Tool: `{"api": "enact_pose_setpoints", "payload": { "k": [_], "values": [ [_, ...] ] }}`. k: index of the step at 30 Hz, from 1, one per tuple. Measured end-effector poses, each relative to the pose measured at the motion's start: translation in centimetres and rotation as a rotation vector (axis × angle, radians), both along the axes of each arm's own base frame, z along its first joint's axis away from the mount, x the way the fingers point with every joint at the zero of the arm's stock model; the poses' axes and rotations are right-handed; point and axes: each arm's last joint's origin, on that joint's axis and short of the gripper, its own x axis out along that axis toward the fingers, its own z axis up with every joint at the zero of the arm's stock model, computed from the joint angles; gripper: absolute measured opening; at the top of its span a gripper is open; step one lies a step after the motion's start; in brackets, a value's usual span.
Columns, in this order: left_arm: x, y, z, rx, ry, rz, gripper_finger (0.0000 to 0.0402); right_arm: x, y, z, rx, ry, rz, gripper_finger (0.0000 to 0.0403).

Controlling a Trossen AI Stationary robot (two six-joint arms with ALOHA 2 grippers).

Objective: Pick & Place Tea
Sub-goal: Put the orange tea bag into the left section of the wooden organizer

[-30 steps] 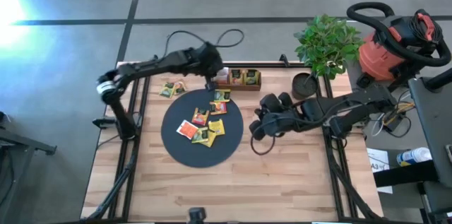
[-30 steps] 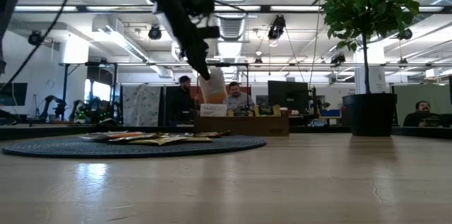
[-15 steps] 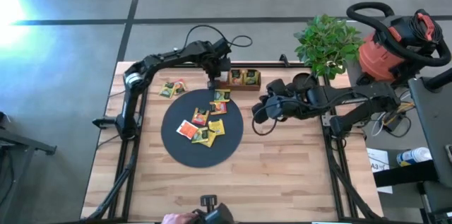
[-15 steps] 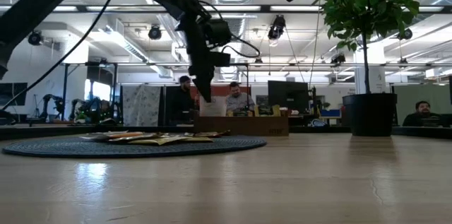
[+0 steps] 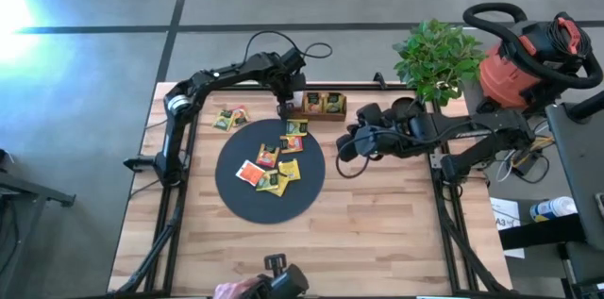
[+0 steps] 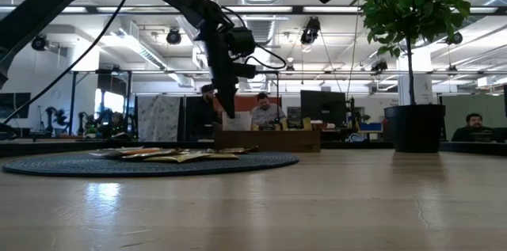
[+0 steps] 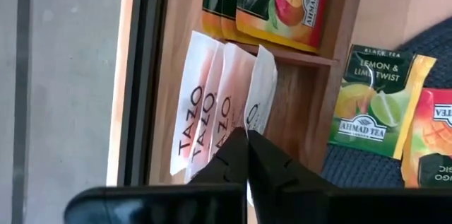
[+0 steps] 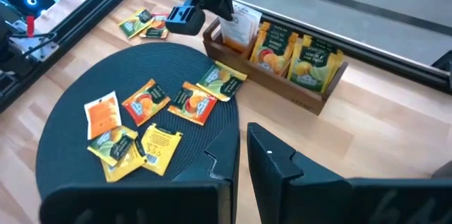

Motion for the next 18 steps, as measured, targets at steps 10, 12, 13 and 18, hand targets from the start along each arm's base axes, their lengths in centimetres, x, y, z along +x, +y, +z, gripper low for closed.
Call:
{"api": "enact_pose_setpoints", "payload": {
  "k": [10, 12, 13, 18],
  "values": [
    [-0.2, 0.3, 0.0, 0.081, 0.054, 0.082, 0.0068, 0.0, 0.0, 0.0, 0.000, 0.000, 0.000, 0.0028],
    [-0.3, 0.4, 0.2, 0.123, 0.079, 0.102, 0.0076, 0.0, 0.0, 0.0, 0.000, 0.000, 0.001, 0.0028],
    [-0.4, 0.4, 0.3, 0.133, 0.080, 0.106, 0.0078, 0.0, 0.0, 0.0, 0.000, 0.000, 0.001, 0.0028],
    [-0.9, 0.0, 2.6, 0.168, 0.008, 0.131, 0.0080, 0.0, 0.0, 0.0, -0.002, 0.003, 0.004, 0.0028]
  ]
}}
